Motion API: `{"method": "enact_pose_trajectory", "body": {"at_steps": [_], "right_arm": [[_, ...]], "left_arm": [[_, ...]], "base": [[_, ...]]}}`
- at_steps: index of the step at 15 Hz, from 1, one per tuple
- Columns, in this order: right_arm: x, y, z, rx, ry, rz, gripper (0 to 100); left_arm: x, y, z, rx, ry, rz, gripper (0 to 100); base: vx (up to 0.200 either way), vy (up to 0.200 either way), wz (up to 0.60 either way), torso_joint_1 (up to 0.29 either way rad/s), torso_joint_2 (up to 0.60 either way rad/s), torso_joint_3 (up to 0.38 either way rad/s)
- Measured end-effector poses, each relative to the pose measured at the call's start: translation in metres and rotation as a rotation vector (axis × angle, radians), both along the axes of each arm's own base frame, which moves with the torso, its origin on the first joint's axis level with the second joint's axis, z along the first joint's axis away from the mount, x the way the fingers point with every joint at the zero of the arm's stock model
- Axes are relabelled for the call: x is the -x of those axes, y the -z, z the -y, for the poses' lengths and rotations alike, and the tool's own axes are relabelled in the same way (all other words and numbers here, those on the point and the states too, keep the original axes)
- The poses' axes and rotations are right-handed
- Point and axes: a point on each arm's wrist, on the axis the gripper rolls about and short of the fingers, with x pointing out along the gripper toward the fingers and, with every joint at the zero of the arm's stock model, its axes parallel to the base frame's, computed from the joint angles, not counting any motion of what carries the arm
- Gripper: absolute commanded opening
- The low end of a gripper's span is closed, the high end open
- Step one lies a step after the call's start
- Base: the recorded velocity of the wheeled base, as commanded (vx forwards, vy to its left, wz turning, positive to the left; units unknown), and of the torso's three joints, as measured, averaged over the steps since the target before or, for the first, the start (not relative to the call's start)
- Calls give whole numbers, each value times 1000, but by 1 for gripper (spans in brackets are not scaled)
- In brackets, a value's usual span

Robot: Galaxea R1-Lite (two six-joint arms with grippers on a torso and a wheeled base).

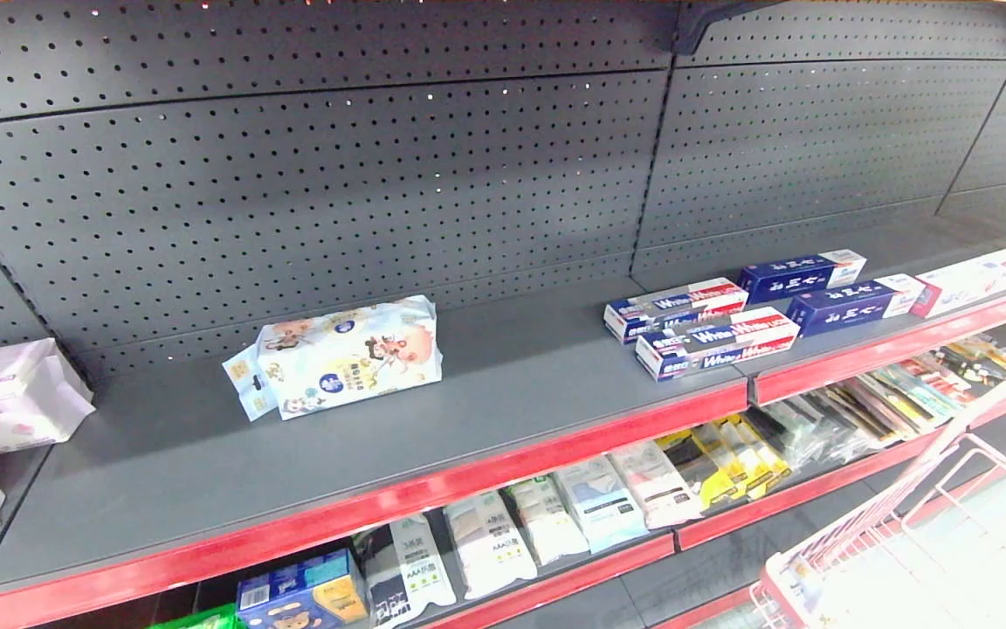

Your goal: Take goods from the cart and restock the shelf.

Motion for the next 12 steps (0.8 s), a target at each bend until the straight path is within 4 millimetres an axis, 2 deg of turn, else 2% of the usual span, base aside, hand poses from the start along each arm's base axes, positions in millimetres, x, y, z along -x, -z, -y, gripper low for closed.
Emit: {"method": "enact_pose_trajectory", "body": {"at_steps": [3,4,5,6,8,9,10,11,12], "right_arm": [[0,-1,0,6,-1,3,100],[1,-9,0,-5,-2,18,100],[3,-23,0,-29,1,41,100],[5,-50,0,-53,1,68,100],[1,-117,-1,-80,-21,68,100],[-14,-147,-1,-91,-31,10,100],[-38,-165,-1,-98,-25,-84,100],[-66,-172,1,-92,-6,-196,100],[-96,-170,7,-66,19,-321,100]], "left_arm": [[0,0,0,0,0,0,100],[0,0,0,-1,0,0,100],[0,0,0,0,0,0,100],[0,0,0,-1,0,0,100],[0,0,0,-1,0,0,100],[0,0,0,-1,0,0,100],[0,0,0,-1,0,0,100],[0,0,0,0,0,0,100],[0,0,0,1,0,0,100]], "base": [[0,0,0,0,0,0],[0,0,0,0,0,0],[0,0,0,0,0,0],[0,0,0,0,0,0],[0,0,0,0,0,0],[0,0,0,0,0,0],[0,0,0,0,0,0],[0,0,0,0,0,0],[0,0,0,0,0,0]]}}
